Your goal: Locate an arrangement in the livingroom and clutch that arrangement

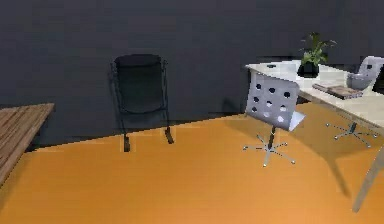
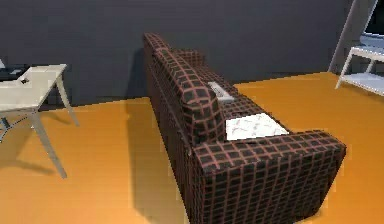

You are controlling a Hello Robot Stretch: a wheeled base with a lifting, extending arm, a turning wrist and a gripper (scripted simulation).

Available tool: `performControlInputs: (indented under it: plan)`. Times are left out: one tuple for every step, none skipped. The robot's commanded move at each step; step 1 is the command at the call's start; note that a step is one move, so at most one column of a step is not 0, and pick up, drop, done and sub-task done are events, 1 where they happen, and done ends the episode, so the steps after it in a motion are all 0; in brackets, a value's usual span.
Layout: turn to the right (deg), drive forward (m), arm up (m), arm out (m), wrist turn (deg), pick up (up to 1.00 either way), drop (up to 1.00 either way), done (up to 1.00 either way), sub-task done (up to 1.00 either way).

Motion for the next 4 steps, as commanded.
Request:
performControlInputs:
  plan:
    - [0.0,1.00,0.00,0.00,0.0,0.00,0.00,0.00,0.00]
    - [6.0,0.00,0.00,0.00,0.0,0.00,0.00,0.00,0.00]
    - [0.0,0.35,0.00,0.00,0.0,0.00,0.00,0.00,0.00]
    - [12.0,0.00,0.00,0.00,0.0,0.00,0.00,0.00,0.00]
